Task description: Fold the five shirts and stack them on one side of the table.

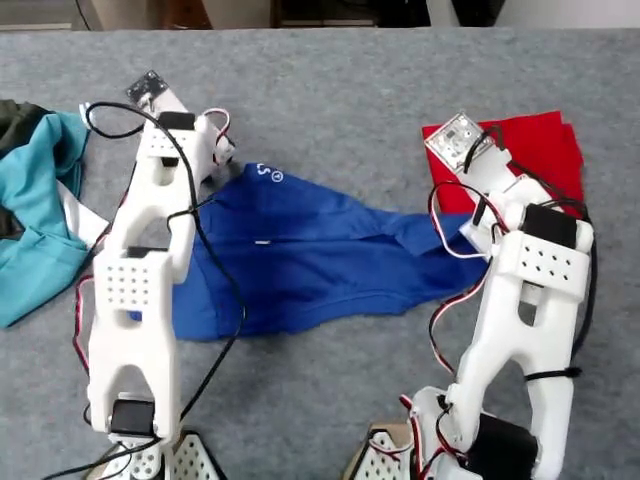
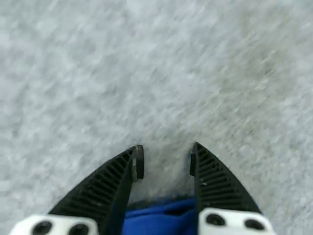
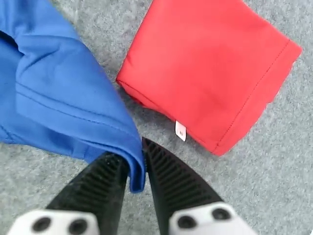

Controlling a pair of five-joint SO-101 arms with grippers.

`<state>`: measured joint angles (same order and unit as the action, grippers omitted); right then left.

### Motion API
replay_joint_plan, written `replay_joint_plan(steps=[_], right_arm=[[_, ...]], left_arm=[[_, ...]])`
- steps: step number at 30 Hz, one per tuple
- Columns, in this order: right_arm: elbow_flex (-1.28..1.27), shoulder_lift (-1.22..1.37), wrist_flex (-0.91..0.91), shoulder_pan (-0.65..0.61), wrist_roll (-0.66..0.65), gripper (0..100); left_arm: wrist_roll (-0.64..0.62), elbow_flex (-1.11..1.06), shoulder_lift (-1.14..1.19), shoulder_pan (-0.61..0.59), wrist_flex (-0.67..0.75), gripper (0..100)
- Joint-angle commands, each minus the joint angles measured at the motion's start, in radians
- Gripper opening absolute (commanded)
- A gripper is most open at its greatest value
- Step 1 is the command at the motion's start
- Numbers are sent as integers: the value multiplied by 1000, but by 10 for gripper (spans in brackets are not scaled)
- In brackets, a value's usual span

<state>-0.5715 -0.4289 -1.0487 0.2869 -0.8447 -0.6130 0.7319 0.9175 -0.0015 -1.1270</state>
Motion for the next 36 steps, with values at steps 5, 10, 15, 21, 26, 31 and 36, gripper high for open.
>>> replay_joint_plan(steps=[5, 10, 15, 21, 26, 31, 36], right_arm=[[2, -25, 21, -13, 3, 2], [2, -25, 18, -42, 3, 2], [4, -25, 20, -48, 5, 2], [2, -25, 20, -50, 5, 2], [2, -25, 20, -50, 6, 2], [2, -25, 20, -50, 6, 2], [2, -25, 20, -50, 8, 2]], left_arm=[[-6, 674, 96, -29, -601, 167], [-2, 621, 65, -86, -640, 128], [12, 157, -156, -69, -637, 126], [9, -262, -447, -25, -631, 129], [9, -385, -513, -25, -557, 129], [8, -493, -512, -2, -440, 129], [-35, -531, -512, 0, -364, 129]])
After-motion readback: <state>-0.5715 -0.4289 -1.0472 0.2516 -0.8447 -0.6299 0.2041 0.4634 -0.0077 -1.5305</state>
